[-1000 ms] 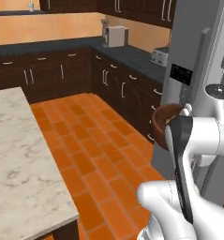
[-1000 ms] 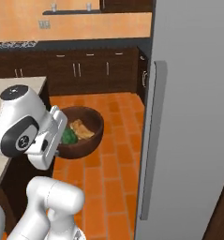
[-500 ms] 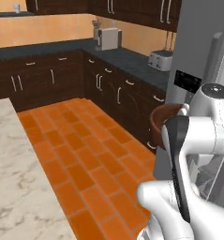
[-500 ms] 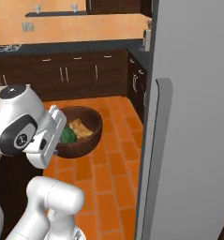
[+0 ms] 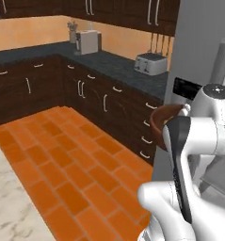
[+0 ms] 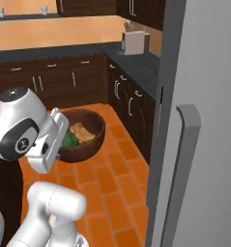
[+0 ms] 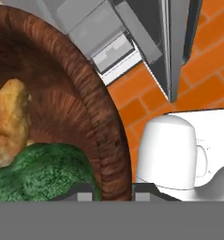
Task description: Pick the chicken drumstick and broccoli from their plates and place them in the bowl. Then put the bowl in the fridge.
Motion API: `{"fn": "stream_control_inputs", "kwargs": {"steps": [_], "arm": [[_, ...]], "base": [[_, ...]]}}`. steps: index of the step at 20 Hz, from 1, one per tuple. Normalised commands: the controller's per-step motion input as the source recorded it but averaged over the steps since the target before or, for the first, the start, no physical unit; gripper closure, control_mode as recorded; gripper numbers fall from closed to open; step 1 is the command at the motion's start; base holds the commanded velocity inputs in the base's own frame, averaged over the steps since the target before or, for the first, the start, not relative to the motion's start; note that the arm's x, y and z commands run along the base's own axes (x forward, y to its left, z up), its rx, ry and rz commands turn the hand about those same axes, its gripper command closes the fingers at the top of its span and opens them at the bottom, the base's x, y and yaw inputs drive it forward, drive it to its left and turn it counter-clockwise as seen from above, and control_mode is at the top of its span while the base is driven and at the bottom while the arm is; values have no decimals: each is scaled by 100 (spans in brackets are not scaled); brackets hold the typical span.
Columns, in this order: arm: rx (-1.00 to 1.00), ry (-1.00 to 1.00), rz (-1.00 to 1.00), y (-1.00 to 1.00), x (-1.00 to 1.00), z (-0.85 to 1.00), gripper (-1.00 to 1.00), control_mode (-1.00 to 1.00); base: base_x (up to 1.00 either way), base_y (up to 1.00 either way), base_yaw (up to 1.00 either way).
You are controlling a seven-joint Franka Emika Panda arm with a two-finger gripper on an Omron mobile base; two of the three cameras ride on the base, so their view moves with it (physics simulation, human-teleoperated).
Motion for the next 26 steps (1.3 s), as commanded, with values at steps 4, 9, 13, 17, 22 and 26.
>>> {"fn": "stream_control_inputs", "kwargs": {"steps": [4,9,13,17,22,26], "arm": [[0,0,0,0,0,0,100,100],[0,0,0,0,0,0,100,100],[0,0,0,0,0,0,100,100],[0,0,0,0,0,0,100,100],[0,0,0,0,0,0,100,100],[0,0,0,0,0,0,100,100]], "base": [[90,-7,-29],[19,39,-55],[19,60,-79],[70,73,-69],[100,40,-42],[77,-78,24]]}}
